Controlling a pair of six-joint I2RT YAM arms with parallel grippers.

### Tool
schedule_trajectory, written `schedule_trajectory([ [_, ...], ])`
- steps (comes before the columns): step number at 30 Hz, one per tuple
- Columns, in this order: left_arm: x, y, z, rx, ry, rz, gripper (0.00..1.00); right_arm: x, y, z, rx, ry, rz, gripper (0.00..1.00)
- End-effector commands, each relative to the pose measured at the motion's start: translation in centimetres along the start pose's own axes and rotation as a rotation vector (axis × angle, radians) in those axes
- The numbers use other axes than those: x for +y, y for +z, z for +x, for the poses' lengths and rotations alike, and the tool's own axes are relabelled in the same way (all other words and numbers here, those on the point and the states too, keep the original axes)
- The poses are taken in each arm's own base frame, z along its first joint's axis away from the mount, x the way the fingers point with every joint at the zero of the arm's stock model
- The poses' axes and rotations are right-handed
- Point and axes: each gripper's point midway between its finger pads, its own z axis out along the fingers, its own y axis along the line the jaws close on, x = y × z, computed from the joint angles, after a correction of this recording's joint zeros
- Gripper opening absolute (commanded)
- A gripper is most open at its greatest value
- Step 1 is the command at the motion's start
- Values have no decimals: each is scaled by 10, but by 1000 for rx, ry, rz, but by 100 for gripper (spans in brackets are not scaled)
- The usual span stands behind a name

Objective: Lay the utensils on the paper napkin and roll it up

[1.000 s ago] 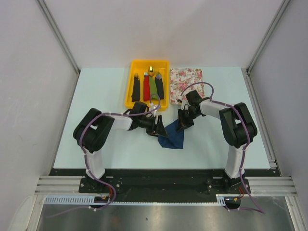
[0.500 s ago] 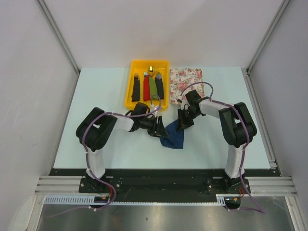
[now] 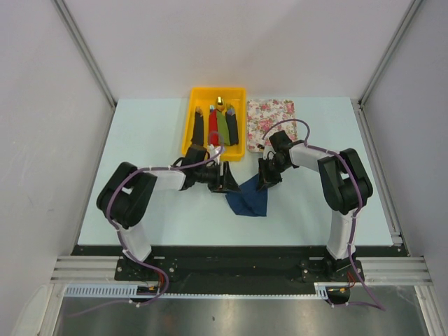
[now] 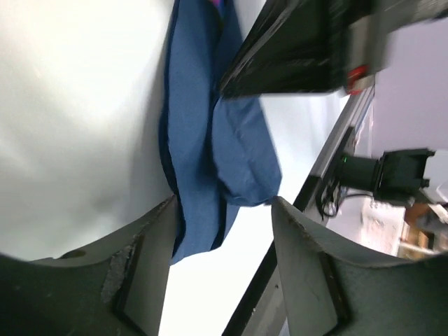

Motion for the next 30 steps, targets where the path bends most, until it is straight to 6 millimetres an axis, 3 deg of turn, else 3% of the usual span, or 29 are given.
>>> schedule_trajectory([
  [1, -37, -32, -56, -196, 130, 28, 60, -36, 37, 9, 17, -48, 153, 4],
  [4, -63, -37, -61, -209, 246, 65, 57, -35, 37, 8, 17, -49, 149, 4],
  [5, -72, -31, -54, -180, 282, 77, 57, -35, 37, 8, 15, -50, 148, 4],
  [10, -82, -5, -14, -19, 283, 147, 46, -33, 37, 7, 16, -51, 141, 4],
  [14, -67, 20, 16, 85, 214, 145, 42, -31, 37, 6, 14, -50, 130, 4],
  [21, -27, 43, 33, 165, 114, 64, 32, -26, 35, 1, 1, -56, 117, 5],
  [26, 1, 50, 46, 204, 44, -22, 25, -15, 26, -8, -27, -70, 83, 8],
  [30, 12, 50, 49, 208, 23, -62, 20, 6, 9, -18, -72, -99, 20, 18],
])
